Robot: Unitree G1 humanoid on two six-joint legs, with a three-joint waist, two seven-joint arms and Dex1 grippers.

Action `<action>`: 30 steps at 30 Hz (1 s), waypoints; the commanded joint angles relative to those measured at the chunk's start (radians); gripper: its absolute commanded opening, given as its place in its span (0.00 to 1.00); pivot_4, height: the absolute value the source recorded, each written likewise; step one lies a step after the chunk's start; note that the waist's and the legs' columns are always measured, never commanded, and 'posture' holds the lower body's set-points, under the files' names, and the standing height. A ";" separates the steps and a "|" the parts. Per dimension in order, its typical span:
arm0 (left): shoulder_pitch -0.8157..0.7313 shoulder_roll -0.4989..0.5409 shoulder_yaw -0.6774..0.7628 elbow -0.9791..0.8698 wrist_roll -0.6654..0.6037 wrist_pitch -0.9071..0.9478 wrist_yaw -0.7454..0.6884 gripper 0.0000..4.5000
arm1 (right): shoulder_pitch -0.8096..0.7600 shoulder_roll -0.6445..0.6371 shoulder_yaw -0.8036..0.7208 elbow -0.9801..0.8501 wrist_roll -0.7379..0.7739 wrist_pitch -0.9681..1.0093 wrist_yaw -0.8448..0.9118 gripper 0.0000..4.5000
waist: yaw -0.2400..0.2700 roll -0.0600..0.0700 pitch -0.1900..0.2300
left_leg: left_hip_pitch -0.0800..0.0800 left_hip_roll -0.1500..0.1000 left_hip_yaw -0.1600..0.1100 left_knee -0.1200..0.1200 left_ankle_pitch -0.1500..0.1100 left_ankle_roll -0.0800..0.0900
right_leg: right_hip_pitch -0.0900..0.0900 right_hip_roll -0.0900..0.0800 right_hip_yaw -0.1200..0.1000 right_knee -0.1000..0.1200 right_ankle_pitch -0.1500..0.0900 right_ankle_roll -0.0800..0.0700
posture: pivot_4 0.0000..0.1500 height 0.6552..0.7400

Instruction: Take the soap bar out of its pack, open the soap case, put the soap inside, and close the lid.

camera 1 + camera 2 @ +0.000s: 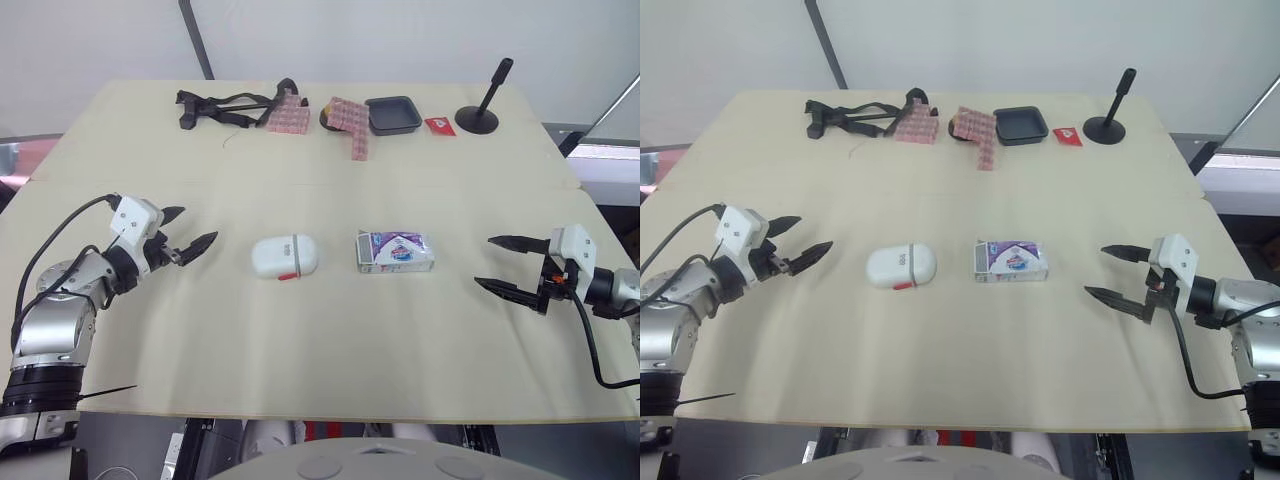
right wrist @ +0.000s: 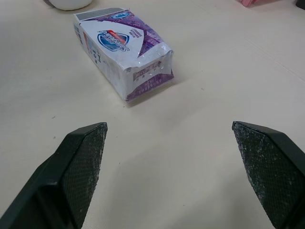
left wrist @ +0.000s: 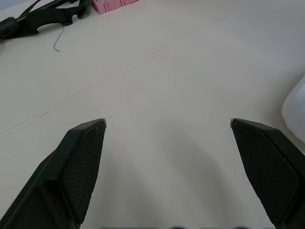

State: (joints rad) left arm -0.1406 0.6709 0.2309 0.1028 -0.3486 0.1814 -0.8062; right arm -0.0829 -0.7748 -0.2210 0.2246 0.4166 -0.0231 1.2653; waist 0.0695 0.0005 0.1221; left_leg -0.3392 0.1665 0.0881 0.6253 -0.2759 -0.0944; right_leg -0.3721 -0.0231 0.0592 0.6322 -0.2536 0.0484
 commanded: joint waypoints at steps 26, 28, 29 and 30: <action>-0.096 0.026 -0.011 -0.052 -0.134 0.008 -0.279 1.00 | -0.253 -0.123 0.127 0.124 -0.092 -0.076 0.206 1.00 | -0.005 0.000 0.000 | 0.000 0.000 0.001 0.001 0.001 0.001 | -0.001 0.002 0.000 0.002 0.000 0.000 | 1.00 1.00; -0.088 0.025 -0.031 -0.095 -0.154 0.000 -0.336 1.00 | -0.333 -0.114 0.175 0.147 -0.118 -0.064 0.229 1.00 | -0.003 0.000 0.000 | 0.000 0.000 0.001 0.002 0.001 0.001 | -0.002 0.004 0.000 0.004 0.000 0.000 | 1.00 1.00; -0.081 0.025 -0.041 -0.116 -0.161 -0.002 -0.360 1.00 | -0.364 -0.110 0.197 0.159 -0.132 -0.067 0.238 1.00 | -0.001 0.000 0.000 | -0.001 0.000 0.001 0.002 0.001 0.001 | -0.003 0.004 0.001 0.004 0.000 0.000 | 1.00 1.00; -0.074 0.024 -0.049 -0.136 -0.167 -0.003 -0.378 1.00 | -0.391 -0.106 0.217 0.173 -0.145 -0.077 0.249 1.00 | 0.003 0.000 0.000 | -0.001 0.000 0.001 0.002 0.001 0.001 | -0.003 0.005 0.001 0.005 0.000 0.000 | 1.00 1.00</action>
State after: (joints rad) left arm -0.2241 0.6780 0.1836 0.0134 -0.4850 0.1908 -1.1455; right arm -0.4442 -0.8746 -0.0166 0.3847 0.2925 -0.0860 1.4867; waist 0.0725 0.0004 0.1222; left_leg -0.3415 0.1669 0.0894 0.6280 -0.2751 -0.0930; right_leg -0.3763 -0.0185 0.0597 0.6371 -0.2538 0.0481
